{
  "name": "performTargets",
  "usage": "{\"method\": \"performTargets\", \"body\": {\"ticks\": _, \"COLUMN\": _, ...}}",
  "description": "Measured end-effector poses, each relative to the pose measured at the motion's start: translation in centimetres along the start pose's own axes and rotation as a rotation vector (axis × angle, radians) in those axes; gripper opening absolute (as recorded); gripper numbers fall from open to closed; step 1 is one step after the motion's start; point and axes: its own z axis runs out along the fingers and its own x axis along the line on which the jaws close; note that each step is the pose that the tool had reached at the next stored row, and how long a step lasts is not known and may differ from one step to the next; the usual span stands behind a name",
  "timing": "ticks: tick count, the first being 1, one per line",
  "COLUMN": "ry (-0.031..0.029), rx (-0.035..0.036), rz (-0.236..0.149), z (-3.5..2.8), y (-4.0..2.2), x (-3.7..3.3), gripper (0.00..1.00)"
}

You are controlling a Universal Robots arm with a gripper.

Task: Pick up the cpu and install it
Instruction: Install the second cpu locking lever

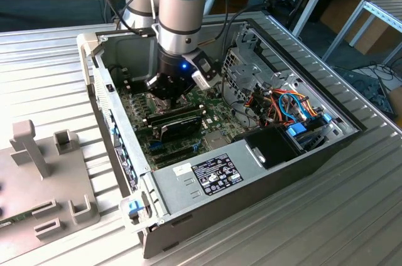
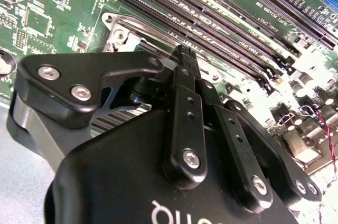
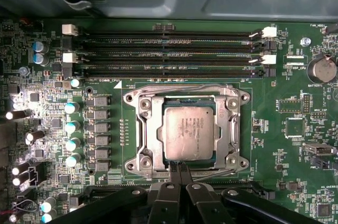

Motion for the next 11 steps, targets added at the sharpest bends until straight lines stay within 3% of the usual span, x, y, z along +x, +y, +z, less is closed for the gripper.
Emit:
{"method": "performTargets", "body": {"ticks": 7, "ry": -0.0038, "rx": 0.0002, "rz": 0.0, "z": -0.04, "y": -0.02, "x": 0.67, "gripper": 0.11}}
{"method": "performTargets", "body": {"ticks": 11, "ry": -0.0108, "rx": -0.0004, "rz": 0.0, "z": -0.07, "y": -0.03, "x": 1.26, "gripper": 0.11}}
